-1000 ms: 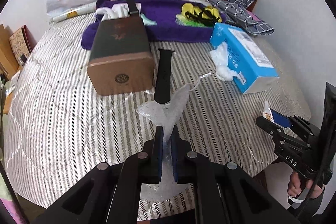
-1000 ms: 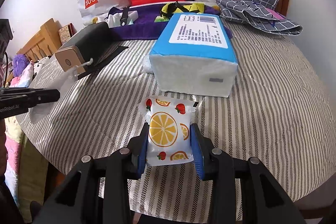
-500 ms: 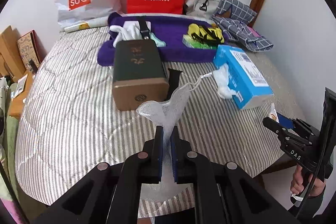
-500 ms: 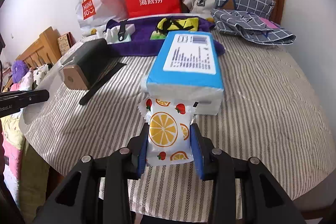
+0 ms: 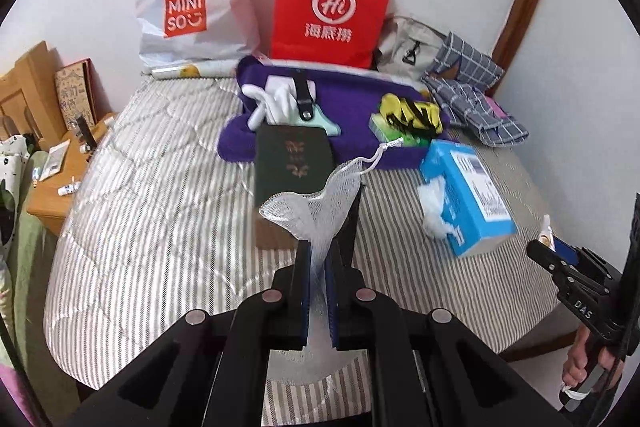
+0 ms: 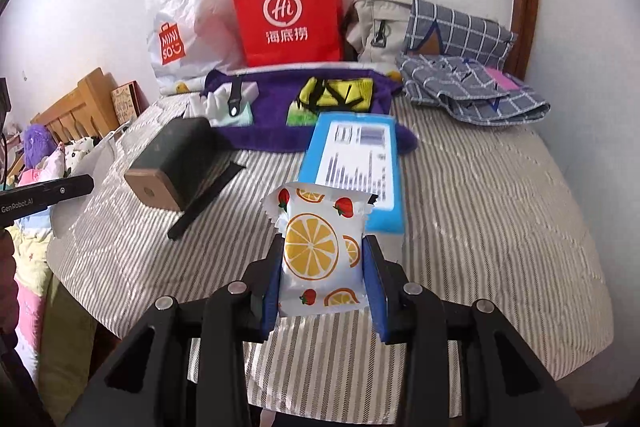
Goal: Organize soft objects
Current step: 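Carry the mesh bag and snack packet over the purple towel with both tools, then lower and release the snack packet and mesh bag onto the purple towel, then grasp the loose white tissue with the right tool while the left tool approaches the black strap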
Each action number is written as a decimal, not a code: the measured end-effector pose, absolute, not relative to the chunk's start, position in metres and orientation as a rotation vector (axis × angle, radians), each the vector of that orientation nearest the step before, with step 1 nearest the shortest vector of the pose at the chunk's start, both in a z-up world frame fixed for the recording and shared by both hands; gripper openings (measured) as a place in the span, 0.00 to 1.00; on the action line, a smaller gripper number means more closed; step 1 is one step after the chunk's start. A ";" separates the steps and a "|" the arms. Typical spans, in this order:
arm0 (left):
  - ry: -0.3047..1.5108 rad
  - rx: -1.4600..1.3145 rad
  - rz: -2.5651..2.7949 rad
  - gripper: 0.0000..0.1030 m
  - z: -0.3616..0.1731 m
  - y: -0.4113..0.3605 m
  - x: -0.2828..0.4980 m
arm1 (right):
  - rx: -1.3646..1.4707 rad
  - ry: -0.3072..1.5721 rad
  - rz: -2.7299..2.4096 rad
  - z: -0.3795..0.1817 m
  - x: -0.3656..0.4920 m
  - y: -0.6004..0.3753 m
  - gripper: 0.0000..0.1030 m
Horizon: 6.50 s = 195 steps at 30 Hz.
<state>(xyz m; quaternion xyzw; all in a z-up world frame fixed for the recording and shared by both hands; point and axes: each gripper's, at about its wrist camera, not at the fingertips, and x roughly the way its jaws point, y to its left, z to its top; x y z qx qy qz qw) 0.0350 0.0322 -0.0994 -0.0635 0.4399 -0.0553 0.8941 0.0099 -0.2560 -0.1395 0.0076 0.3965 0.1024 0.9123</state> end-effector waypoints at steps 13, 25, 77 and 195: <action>0.851 -0.136 -0.081 0.07 -0.071 0.039 0.058 | -0.006 0.779 0.224 -0.105 0.039 -0.249 0.36; 0.859 -0.136 -0.082 0.07 -0.065 0.042 0.107 | 0.035 0.803 0.271 -0.097 0.091 -0.242 0.36; 1.084 -0.111 -0.074 0.07 -0.160 0.019 0.319 | -0.005 0.963 0.288 -0.160 0.320 -0.207 0.36; 1.068 0.161 -0.163 0.54 -0.203 -0.028 0.089 | -0.107 0.920 0.303 -0.237 0.018 -0.216 0.48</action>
